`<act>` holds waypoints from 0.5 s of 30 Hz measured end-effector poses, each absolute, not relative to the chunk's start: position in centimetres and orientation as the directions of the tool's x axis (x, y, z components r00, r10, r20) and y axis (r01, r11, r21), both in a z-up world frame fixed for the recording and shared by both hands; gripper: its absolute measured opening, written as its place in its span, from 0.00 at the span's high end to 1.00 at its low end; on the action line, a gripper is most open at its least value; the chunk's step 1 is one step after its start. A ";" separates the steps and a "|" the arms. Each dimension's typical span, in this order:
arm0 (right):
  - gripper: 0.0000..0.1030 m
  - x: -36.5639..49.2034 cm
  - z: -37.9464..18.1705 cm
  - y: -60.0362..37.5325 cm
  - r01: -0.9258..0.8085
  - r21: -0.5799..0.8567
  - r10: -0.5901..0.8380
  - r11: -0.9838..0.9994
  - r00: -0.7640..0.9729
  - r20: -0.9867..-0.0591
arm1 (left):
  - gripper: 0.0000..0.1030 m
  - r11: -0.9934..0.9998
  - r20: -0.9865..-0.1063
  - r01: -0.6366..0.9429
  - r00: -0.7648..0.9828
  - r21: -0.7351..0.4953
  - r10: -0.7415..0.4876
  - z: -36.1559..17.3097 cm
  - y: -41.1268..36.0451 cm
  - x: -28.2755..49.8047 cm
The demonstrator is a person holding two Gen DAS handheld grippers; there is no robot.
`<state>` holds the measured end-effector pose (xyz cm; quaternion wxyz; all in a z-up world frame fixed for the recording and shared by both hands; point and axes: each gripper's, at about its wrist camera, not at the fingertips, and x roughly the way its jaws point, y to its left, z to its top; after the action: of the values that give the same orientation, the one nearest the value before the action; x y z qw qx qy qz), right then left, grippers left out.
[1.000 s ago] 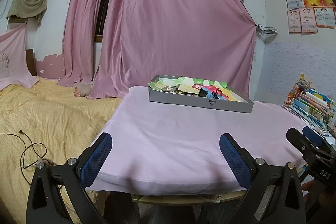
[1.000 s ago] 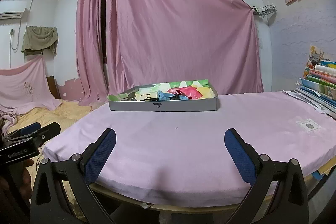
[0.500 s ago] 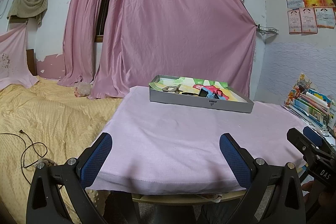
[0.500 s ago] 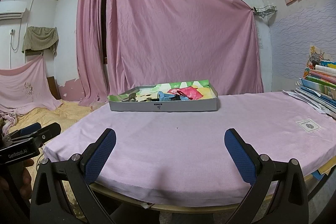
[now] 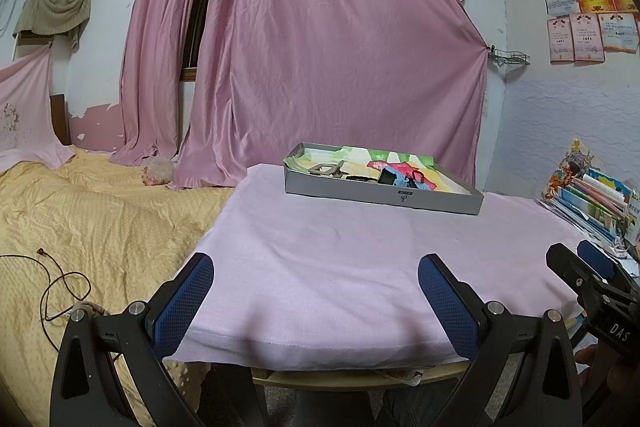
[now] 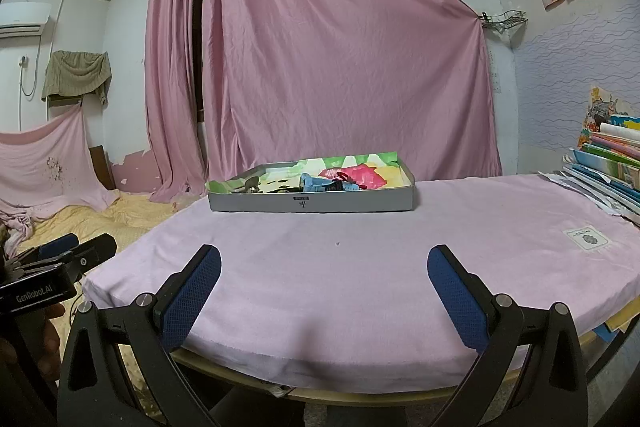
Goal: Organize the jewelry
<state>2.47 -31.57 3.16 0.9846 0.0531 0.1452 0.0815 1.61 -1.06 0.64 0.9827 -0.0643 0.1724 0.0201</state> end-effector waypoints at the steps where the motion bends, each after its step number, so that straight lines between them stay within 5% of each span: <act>1: 0.01 2.5 3.1 -31.6 -0.145 0.128 0.176 0.981 0.945 -0.277 | 0.00 0.991 -0.341 -0.062 0.940 -0.119 0.017 0.6 -1.1 1.6; 15: 0.01 2.3 3.2 -31.4 -0.147 0.128 0.177 0.981 0.946 -0.271 | 0.00 0.991 -0.337 -0.061 0.942 -0.123 0.016 0.9 -0.9 1.3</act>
<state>2.34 -31.40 3.20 0.9850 0.0531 0.1419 0.0824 1.35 -0.93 0.91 0.9831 -0.0657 0.1699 0.0195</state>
